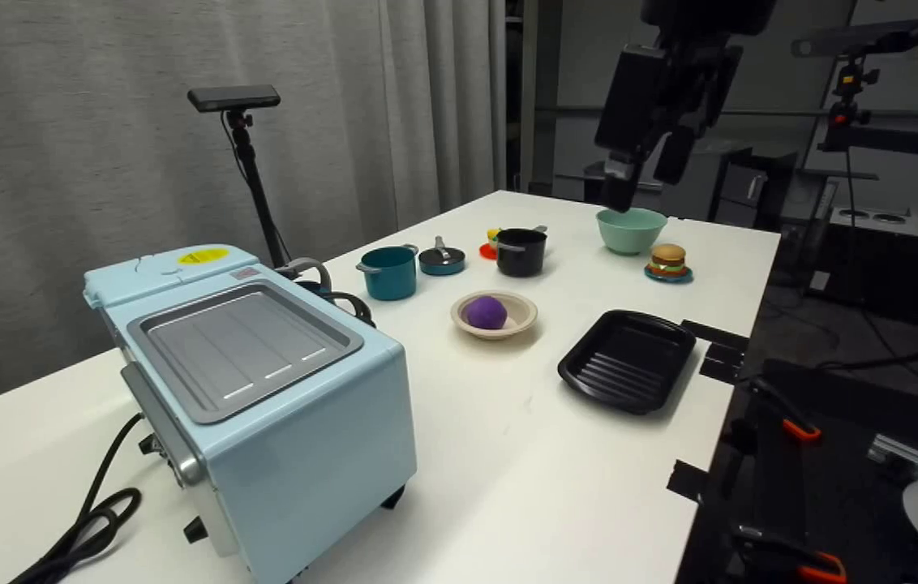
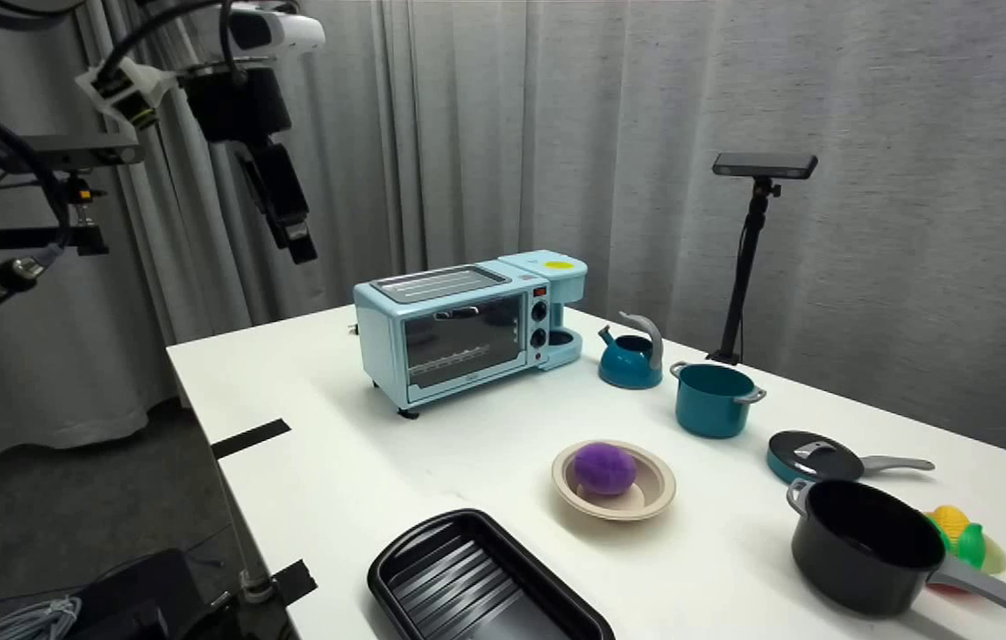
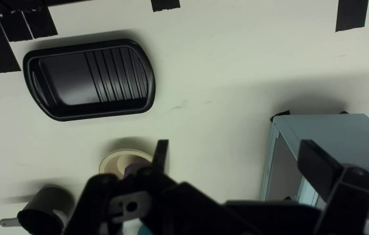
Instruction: Take the purple plush toy out of the bowl
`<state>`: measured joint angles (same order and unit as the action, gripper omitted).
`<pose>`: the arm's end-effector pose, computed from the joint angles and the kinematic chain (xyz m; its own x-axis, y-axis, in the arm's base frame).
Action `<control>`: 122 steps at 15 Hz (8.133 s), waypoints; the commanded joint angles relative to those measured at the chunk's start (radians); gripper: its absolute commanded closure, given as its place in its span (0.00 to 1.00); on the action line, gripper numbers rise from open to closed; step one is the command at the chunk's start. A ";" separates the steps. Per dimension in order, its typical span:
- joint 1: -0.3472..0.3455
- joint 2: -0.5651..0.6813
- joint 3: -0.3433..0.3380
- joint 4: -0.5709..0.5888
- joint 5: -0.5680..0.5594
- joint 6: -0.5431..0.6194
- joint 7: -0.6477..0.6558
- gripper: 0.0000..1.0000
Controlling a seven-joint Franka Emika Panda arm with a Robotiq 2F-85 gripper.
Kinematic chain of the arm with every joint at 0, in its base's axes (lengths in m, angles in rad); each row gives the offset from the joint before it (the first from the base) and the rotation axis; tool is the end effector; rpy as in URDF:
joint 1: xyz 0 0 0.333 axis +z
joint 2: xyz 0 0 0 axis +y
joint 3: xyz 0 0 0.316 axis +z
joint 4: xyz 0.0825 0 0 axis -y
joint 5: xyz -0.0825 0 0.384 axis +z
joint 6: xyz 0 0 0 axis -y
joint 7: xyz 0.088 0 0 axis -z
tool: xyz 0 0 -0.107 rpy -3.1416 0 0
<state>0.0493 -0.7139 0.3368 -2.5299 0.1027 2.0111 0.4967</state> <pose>0.3298 0.1524 0.5092 0.9584 -0.1981 0.2055 -0.2073 -0.9780 0.0239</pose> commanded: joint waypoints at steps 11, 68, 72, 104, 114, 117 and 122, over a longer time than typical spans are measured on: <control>-0.073 0.425 -0.053 0.117 -0.159 0.153 0.007 0.00; 0.088 1.114 -0.455 0.724 -0.372 0.374 0.332 0.93; 0.065 1.019 -0.390 0.663 -0.204 0.325 0.235 0.93; 0.071 0.940 -0.297 0.414 0.082 0.100 0.061 0.00; 0.058 0.845 -0.300 0.446 0.056 0.084 0.032 0.00; 0.051 0.829 -0.305 0.466 0.041 0.082 0.015 0.00; 0.049 0.838 -0.302 0.473 0.041 0.107 0.027 0.00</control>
<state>0.1040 0.1237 0.0290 -2.0589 0.1442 2.1213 0.5230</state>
